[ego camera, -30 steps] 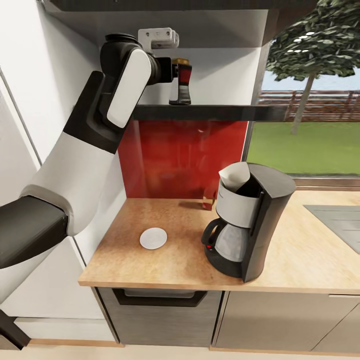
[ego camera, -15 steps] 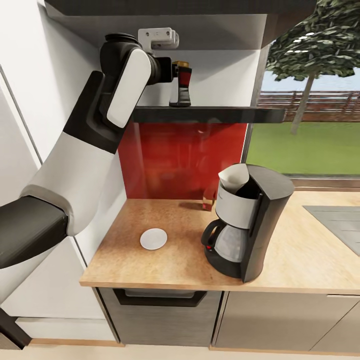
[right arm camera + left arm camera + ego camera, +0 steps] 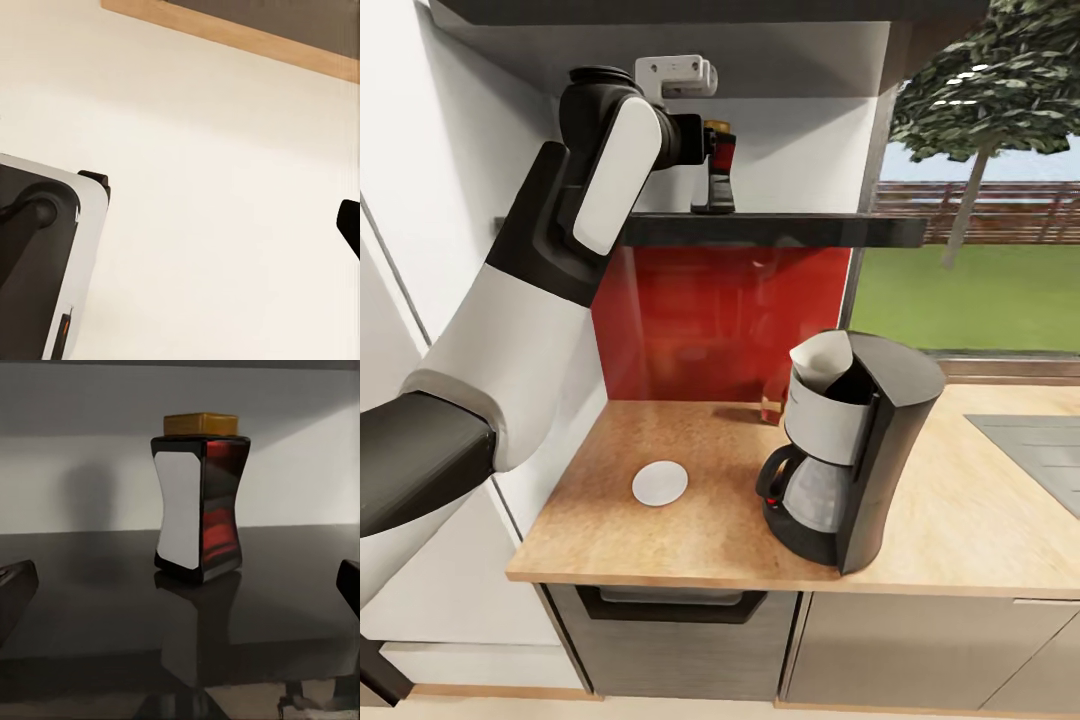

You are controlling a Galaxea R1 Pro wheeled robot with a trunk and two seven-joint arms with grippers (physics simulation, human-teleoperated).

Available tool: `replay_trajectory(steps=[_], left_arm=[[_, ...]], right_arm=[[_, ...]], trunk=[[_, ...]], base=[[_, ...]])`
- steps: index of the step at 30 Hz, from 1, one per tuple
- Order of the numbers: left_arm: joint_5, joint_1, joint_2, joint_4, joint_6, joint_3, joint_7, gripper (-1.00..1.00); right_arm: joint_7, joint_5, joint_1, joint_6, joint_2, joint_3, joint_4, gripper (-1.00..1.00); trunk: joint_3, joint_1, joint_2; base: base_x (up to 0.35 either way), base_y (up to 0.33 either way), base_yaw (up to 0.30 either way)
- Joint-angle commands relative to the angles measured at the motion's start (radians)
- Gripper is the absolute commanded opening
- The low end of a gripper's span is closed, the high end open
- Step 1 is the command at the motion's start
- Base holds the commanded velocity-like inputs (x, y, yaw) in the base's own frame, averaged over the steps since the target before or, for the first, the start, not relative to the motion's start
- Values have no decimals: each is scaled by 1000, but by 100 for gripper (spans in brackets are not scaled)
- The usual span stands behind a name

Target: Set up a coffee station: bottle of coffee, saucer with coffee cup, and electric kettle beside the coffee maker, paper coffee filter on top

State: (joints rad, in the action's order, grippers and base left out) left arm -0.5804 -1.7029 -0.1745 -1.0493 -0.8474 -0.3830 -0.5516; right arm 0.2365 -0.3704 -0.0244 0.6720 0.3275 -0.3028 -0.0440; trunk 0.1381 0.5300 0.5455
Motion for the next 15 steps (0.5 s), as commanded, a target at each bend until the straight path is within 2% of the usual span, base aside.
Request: replay_trajectory(steps=[1,5,12,15], left_arm=[[-10,-1,0,0,-1,-2,-10,100],[-10,-1,0,0,-1,-2,-10,100],[-10,-1,0,0,-1,-2,-10,100],[-10,-1,0,-1,-1,-2,-10,100]], right_arm=[[6,-2,-2,5,1,-9,-4,100],[6,-2,-2,5,1,-9,-4,100],[6,-2,-2,5,1,-9,-4,100],[6,-3,-2,5,1,-9,-4,100]], trunk=[[2,1,2],[2,1,2],[2,1,2],[2,1,2]], base=[[74,-76,0],[59,-47,0],[169,-116,0],[54,-31,0]])
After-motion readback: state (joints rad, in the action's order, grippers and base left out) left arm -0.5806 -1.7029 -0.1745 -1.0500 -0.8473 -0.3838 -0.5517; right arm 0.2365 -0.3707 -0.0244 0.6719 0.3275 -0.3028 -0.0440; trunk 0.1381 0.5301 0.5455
